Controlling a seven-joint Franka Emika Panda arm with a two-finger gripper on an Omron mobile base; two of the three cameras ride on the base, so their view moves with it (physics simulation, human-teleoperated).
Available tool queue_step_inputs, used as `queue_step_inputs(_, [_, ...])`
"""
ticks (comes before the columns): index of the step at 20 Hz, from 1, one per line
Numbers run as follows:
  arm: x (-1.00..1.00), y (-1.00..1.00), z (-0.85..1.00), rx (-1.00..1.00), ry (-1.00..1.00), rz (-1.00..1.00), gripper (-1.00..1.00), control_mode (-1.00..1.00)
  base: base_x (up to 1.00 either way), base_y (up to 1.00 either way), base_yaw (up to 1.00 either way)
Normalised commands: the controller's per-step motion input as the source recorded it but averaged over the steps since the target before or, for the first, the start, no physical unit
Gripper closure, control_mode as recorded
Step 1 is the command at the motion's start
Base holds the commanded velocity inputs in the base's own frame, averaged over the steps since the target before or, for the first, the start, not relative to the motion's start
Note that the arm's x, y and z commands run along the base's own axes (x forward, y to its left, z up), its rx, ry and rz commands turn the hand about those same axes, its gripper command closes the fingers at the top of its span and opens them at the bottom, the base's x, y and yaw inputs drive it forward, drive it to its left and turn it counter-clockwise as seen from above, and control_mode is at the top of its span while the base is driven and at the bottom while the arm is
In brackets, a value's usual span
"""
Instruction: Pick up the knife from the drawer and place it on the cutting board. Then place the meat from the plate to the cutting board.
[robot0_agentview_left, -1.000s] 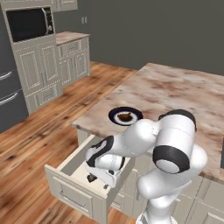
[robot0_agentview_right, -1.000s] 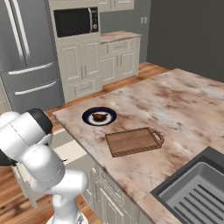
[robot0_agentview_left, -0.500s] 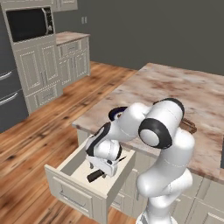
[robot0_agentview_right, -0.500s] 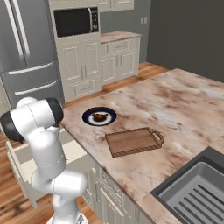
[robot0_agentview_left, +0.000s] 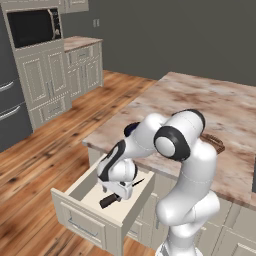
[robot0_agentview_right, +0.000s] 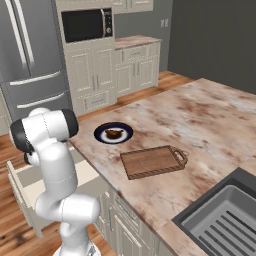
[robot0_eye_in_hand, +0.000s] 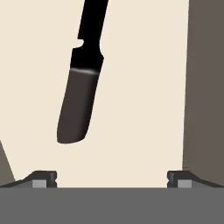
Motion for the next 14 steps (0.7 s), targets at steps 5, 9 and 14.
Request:
queue_step_inputs(5, [0.0, 0.0, -0.12, -0.06, 0.0, -0.04, -1.0, -1.0, 0.0, 0.0, 0.0])
queue_step_inputs(9, [0.01, 0.0, -0.16, -0.02, 0.0, -0.05, -1.0, -1.0, 0.0, 0.0, 0.0])
queue_step_inputs(14, [0.01, 0.0, -0.21, -0.02, 0.0, -0.05, -1.0, -1.0, 0.0, 0.0, 0.0])
